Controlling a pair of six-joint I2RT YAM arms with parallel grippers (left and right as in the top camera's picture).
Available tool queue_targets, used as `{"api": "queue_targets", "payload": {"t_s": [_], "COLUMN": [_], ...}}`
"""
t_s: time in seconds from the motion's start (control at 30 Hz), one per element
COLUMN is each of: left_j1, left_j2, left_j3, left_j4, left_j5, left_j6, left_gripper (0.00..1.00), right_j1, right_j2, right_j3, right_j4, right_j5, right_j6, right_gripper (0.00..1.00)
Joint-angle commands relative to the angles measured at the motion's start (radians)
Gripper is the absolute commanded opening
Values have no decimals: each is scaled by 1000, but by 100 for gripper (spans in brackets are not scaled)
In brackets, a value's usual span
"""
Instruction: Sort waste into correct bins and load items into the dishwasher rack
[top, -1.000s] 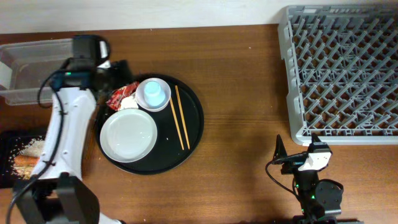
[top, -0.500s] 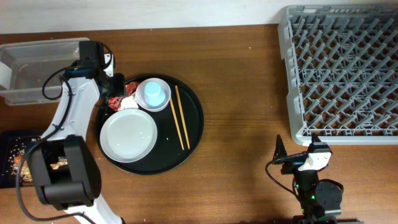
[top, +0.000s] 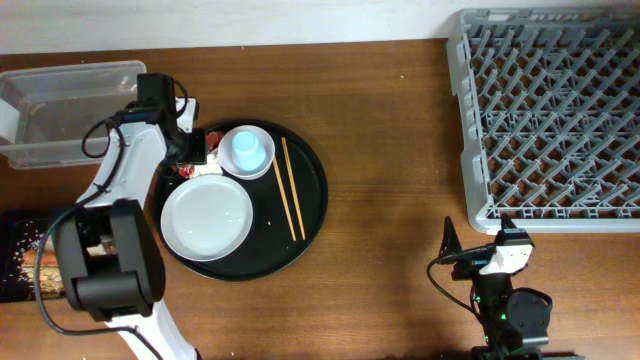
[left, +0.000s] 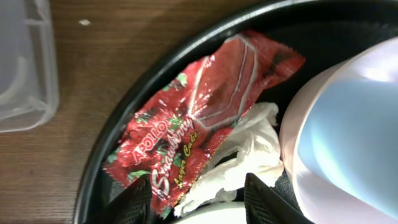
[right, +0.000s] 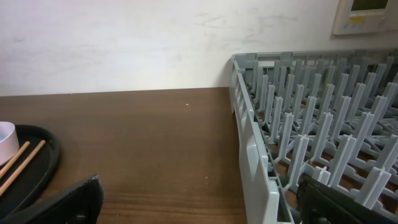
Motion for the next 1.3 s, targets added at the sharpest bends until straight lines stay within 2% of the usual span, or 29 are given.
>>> {"api": "queue_targets", "payload": {"t_s": [0.0, 0.37, 0.6, 0.67, 0.7, 0.73, 0.93, 1.13, 1.27], "left_j1": [-1, -21, -37, -39, -38, -38, -38, -31, -3], "left_j2": [49, 60, 61, 61, 58, 54, -84, -255, -301], "left_j3": [-2, -2, -2, -2, -2, 0, 77, 122, 122], "left_j4": [-12, -15, -16, -19, -27, -36, -51, -20, 18], "left_j5": [26, 31, 37, 37, 37, 36, 38, 50, 51], "left_j6": [24, 54, 53, 53, 52, 45, -55, -56, -57], "left_gripper": [47, 45, 26, 14, 4, 1, 1, 1, 1], "right_j1": [-6, -6, -6, -6, -6, -6, -6, -6, -6], "right_j2": [-5, -5, -5, -5, -5, -5, -5, -5, -5], "right_j3": [-5, -5, -5, -5, -5, -5, -5, -5, -5], "right_j4": [-5, -5, -5, -5, -5, -5, -5, -5, -5], "right_j5": [8, 9, 8, 8, 8, 8, 8, 8, 8], "right_j6": [-8, -8, -8, -8, -8, -8, -8, -8, -8], "right_gripper": [98, 98, 98, 98, 98, 98, 98, 98, 98]}}
